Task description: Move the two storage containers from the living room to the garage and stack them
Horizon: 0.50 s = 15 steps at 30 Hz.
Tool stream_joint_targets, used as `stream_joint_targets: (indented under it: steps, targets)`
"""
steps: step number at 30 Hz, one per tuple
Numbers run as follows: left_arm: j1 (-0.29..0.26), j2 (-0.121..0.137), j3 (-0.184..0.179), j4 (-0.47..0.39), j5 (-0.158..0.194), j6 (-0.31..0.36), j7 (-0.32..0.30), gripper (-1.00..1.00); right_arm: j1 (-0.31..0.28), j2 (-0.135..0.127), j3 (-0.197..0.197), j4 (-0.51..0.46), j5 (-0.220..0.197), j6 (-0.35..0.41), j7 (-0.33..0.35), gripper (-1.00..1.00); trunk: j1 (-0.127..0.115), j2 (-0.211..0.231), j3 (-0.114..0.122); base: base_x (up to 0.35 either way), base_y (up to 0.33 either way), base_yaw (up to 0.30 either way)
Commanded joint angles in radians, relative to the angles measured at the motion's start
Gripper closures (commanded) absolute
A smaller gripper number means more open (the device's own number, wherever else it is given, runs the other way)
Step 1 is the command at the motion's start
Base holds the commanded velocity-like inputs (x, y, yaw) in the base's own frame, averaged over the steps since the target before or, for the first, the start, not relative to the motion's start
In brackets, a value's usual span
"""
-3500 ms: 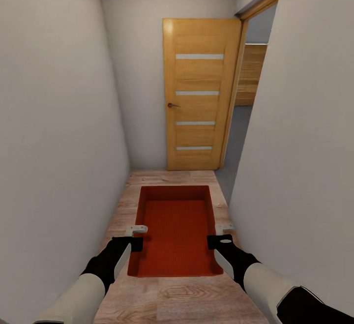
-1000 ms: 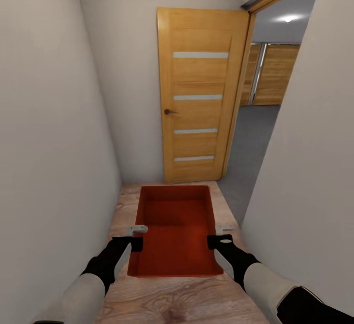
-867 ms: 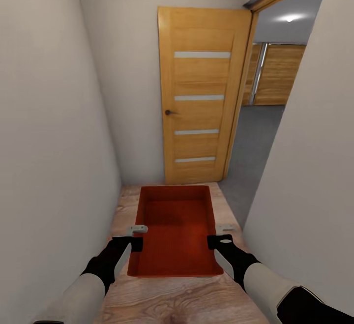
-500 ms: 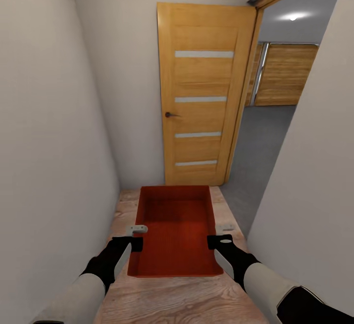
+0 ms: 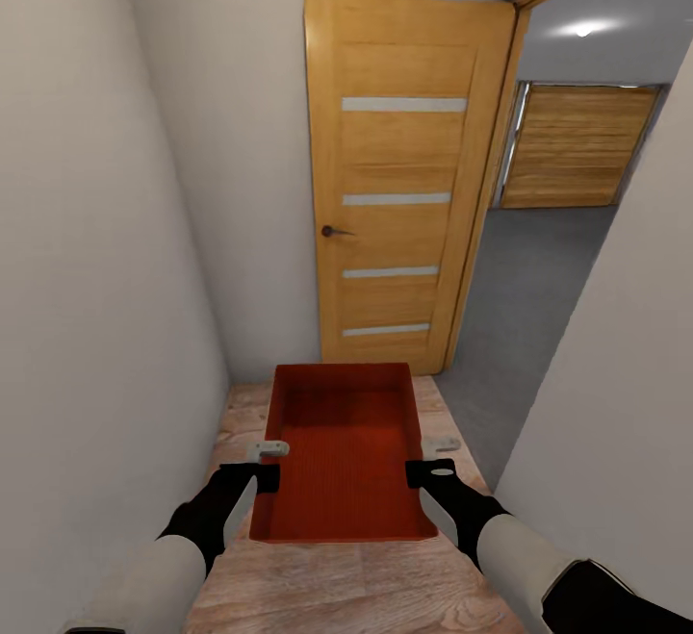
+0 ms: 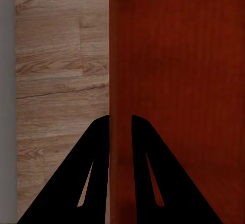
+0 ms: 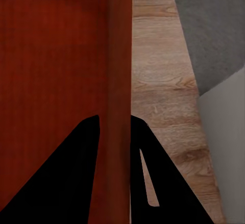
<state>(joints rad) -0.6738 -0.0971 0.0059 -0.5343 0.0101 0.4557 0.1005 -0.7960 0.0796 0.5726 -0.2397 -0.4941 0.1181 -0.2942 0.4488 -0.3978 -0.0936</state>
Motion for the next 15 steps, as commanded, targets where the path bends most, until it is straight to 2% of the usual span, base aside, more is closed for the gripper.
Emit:
stream_joint_targets:
  steps: [1,15]
  targets:
    - [-0.001,-0.001,0.013,-0.004,-0.042,-0.063,0.012,1.00,0.000,0.000,0.007,0.000,-0.021,0.006,-0.006,1.00,0.001,-0.002,-0.002,0.322,0.000,0.000]
    - [-0.001,-0.001,0.013,-0.004,-0.042,-0.063,0.012,1.00,0.000,0.000,0.008,0.000,-0.021,0.006,-0.006,1.00,0.001,-0.002,-0.002,0.322,0.000,0.000]
